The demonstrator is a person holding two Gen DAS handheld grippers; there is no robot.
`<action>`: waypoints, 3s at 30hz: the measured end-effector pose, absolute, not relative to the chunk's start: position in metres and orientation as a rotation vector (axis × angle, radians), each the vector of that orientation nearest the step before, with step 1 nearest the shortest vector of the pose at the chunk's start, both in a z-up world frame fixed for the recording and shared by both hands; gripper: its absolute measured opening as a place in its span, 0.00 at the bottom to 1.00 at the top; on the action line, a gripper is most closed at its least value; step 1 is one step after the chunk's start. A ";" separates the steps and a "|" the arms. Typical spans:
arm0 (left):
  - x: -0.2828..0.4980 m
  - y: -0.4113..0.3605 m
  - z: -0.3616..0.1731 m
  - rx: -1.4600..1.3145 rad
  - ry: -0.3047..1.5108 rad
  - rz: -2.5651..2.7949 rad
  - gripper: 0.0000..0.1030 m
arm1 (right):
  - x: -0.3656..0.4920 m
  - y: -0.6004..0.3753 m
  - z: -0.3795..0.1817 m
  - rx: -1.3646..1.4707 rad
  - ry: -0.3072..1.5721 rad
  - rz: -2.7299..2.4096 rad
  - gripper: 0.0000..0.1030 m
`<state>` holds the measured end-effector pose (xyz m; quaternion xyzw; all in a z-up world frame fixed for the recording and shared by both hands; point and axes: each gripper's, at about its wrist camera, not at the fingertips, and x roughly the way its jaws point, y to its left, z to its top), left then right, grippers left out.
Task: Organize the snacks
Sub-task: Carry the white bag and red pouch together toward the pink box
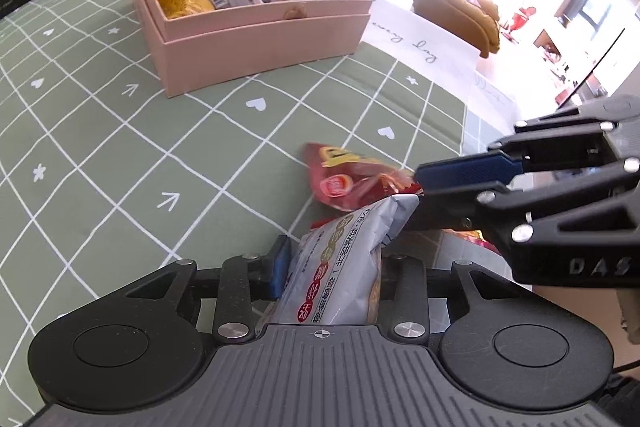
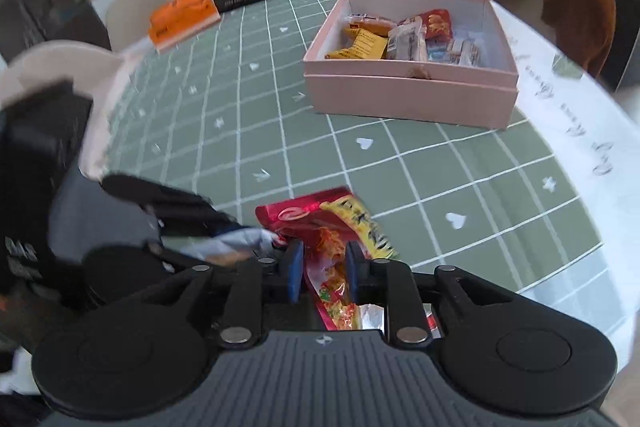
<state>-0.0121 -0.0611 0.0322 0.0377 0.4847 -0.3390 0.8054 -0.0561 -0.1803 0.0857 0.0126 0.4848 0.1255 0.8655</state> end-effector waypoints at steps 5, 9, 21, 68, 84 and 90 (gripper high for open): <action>-0.001 -0.055 0.032 0.008 1.052 -0.696 0.37 | -0.061 -0.188 0.080 -0.042 1.029 0.246 0.26; 0.008 -0.060 0.033 -0.027 1.056 -0.699 0.34 | -0.067 -0.200 0.072 -0.078 1.047 0.227 0.34; 0.007 -0.054 0.032 -0.024 1.077 -0.642 0.28 | -0.093 -0.184 0.050 -0.327 0.880 0.199 0.61; 0.001 -0.039 0.039 -0.116 1.061 -0.615 0.21 | -0.065 -0.285 0.113 0.117 0.854 -0.018 0.02; 0.003 -0.041 0.035 -0.129 1.071 -0.607 0.21 | -0.061 -0.322 0.056 0.313 0.988 0.008 0.26; 0.021 -0.041 0.074 -0.214 0.951 -0.668 0.21 | -0.059 -0.316 0.082 0.356 0.924 0.012 0.16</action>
